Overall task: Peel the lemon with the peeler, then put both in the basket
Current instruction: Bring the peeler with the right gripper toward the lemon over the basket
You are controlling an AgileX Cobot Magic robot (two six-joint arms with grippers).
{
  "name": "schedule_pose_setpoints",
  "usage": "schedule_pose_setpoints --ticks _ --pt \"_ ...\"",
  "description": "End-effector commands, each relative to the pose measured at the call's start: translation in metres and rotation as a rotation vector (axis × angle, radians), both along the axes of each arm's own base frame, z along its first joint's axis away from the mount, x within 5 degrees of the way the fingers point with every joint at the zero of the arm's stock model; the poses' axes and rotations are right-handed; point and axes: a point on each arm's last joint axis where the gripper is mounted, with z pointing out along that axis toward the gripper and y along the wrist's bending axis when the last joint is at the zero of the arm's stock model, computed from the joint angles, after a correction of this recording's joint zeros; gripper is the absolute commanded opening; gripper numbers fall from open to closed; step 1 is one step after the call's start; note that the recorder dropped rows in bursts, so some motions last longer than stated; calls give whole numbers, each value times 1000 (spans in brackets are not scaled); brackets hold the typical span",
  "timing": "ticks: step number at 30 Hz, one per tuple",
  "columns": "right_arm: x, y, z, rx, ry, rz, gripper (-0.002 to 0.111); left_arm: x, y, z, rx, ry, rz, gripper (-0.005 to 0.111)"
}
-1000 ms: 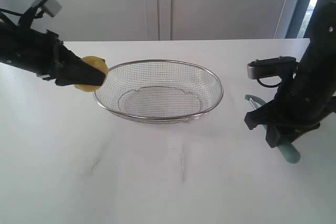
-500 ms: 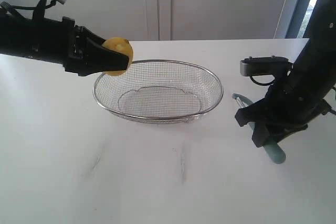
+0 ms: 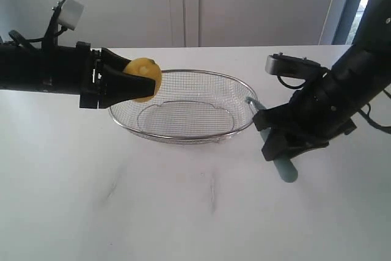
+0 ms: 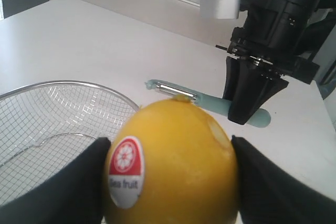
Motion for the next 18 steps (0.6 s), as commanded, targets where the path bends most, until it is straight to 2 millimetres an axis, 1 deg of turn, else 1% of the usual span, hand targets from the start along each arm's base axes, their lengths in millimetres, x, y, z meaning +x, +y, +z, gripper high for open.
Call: schedule_pose_setpoints --ticks 1,7,10,14,18 --pt "-1 7 8 95 -30 26 0 -3 -3 6 -44 -9 -10 0" --pt "0 16 14 208 -53 45 0 -3 -3 6 -43 -9 -9 0" --pt "-1 19 14 216 -56 56 0 -2 -3 6 -41 -9 -2 0" --pt "-5 33 16 253 -65 96 0 -2 -3 6 -42 -9 -4 0" --pt "-6 42 18 278 -85 104 0 -3 -3 6 -46 -9 -9 0"
